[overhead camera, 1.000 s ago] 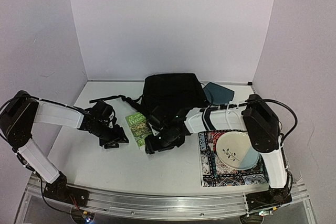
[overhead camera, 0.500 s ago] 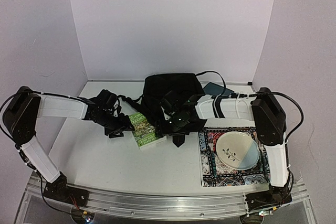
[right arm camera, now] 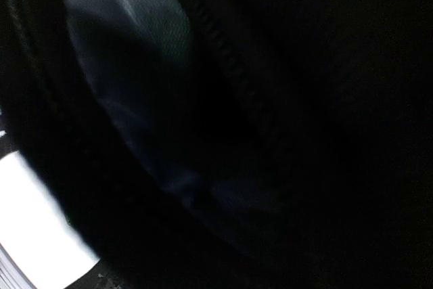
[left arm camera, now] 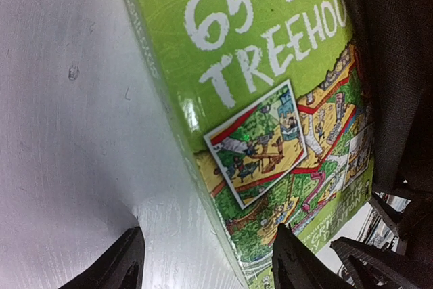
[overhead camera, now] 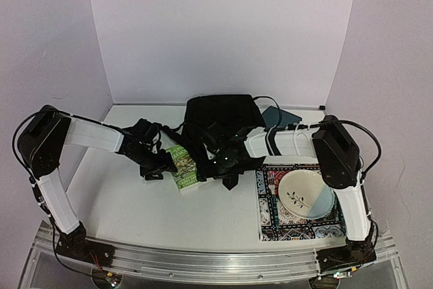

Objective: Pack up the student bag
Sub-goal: Move the book to the center of the board.

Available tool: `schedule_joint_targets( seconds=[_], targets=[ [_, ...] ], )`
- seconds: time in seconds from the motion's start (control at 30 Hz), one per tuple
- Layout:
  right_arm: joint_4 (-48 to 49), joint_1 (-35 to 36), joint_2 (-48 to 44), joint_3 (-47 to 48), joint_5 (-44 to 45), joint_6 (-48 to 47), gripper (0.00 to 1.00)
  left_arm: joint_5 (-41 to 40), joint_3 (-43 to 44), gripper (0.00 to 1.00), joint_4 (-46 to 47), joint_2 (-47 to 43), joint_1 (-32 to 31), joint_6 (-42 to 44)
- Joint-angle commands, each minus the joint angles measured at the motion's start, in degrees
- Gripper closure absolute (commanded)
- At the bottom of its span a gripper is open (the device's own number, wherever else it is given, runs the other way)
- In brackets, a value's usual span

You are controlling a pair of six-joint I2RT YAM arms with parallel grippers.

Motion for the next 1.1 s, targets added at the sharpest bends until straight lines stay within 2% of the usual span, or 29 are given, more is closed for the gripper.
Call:
schedule_joint_targets(
  seconds=[0.0, 0.13, 0.37, 0.7, 0.77, 0.9, 1.07],
  targets=[
    [0.03, 0.04, 1.74, 1.44, -0.08, -1.09, 0.31, 0.99, 2.54, 0.34, 1.53, 1.48, 0.09, 1.41],
    [1.94, 0.6, 2.91, 2.21, -3.19, -1.43, 0.33, 0.78, 2.08, 0.36, 1.65, 2.14, 0.09, 1.85],
    [2.12, 4.31, 5.12, 5.29, -9.51, -1.69, 0.38, 1.05, -1.92, 0.46, 1.05, 0.65, 0.09, 2.77],
    [2.04, 11.94, 1.36, -0.56, -13.94, 0.19, 0.41, 6.26, -17.89, 0.58, -2.8, -15.35, -0.81, -0.45],
    [1.32, 13.24, 0.56, -0.83, -15.72, 0.32, 0.41, 6.59, -20.36, 0.58, -5.95, -19.63, -1.32, -0.75],
    [-0.58, 13.99, -3.53, -3.18, -16.0, 0.87, 0.41, 3.59, -22.54, 0.5, -13.19, -28.28, -1.32, -0.93],
    [-1.68, 12.66, -7.82, -4.29, -12.79, 0.69, 0.32, -0.61, -20.65, 0.41, -16.54, -32.95, -0.27, -1.54]
  ],
)
